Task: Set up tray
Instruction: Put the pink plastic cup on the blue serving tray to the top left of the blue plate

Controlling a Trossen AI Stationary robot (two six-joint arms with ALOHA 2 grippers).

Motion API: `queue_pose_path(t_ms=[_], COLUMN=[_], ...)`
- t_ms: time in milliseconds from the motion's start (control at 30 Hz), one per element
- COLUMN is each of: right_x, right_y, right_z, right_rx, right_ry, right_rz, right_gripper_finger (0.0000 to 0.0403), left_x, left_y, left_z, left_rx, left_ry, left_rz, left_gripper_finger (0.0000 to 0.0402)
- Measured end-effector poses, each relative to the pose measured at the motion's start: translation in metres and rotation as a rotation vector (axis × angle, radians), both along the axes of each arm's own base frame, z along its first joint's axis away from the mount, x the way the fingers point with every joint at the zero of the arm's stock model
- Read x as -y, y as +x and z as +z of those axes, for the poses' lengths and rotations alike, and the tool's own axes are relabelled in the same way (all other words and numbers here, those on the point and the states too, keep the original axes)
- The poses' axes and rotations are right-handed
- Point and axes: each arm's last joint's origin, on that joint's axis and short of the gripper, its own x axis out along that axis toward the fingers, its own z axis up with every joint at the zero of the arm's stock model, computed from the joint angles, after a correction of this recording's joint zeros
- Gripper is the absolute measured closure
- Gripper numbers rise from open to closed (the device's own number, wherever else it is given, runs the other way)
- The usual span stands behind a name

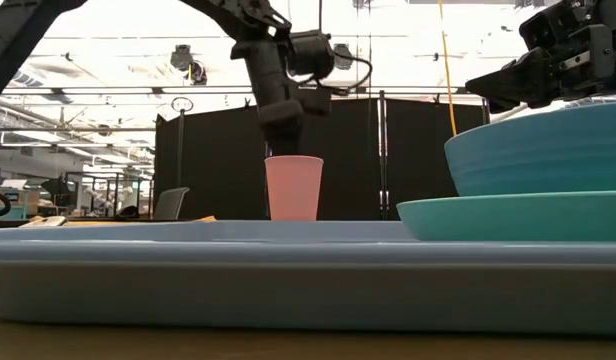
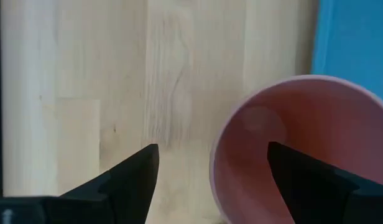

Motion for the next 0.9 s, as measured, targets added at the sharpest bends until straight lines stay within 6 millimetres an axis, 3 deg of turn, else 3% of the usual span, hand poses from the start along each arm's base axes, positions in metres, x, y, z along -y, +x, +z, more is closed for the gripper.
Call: queue_pose_path(t_ms=[200, 300, 433, 733, 900], right_x=[0.0000, 0.0000, 0.0000, 0.0000, 0.0000], right_y=[0.0000, 0.0000, 0.0000, 0.0000, 0.0000], right_z=[0.0000, 0.0000, 0.0000, 0.0001, 0.0003], right_rx=[0.000, 0.000, 0.000, 0.001, 0.002], right_ry=[0.000, -0.001, -0.002, -0.003, -0.004], right_rz=[0.000, 0.000, 0.000, 0.000, 0.000], right_gripper_finger=[0.0403, 0.0403, 0.0403, 0.0403, 0.0403], left_x=[-0.0019, -0.0019, -0.0026, 0.0020, 0.0040], left_y=[0.0026, 0.0027, 0.0026, 0.0053, 0.0040], left_z=[-0.0095, -0.0093, -0.0093, -0.0087, -0.0015], left_rx=[-0.023, -0.021, -0.018, 0.009, -0.006], left_ry=[-0.001, 0.000, -0.006, -0.049, -0.048], left_rz=[-0.003, -0.003, 0.002, -0.013, -0.045], left_gripper_finger=[0.0100, 0.0122, 0.0187, 0.0382, 0.0390])
